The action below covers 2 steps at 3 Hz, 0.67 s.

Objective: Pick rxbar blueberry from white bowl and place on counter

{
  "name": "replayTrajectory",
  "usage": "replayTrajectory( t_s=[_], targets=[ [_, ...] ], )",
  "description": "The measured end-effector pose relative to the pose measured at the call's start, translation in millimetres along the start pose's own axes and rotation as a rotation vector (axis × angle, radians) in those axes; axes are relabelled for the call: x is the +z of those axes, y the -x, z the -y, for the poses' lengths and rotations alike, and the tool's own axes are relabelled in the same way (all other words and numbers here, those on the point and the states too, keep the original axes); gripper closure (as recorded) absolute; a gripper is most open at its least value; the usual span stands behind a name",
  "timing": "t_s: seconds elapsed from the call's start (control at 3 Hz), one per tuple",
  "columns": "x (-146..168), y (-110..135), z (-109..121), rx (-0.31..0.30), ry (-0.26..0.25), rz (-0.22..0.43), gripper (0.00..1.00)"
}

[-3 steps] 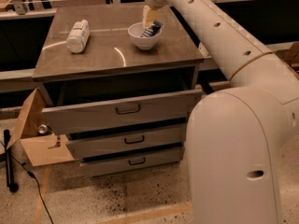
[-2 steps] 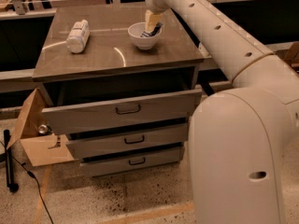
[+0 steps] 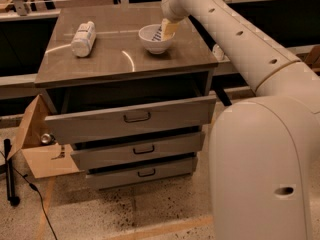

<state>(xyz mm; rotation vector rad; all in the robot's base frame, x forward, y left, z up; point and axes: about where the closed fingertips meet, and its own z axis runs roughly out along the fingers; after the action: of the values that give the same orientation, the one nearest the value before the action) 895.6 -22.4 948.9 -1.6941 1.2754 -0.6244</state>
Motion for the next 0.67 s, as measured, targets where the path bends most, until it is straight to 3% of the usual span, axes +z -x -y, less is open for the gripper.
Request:
replayTrajectory(
  t_s=[0.67],
  targets=[
    [5.5,13.1,-0.8,0.041,0.014,0.057,0.00]
  ],
)
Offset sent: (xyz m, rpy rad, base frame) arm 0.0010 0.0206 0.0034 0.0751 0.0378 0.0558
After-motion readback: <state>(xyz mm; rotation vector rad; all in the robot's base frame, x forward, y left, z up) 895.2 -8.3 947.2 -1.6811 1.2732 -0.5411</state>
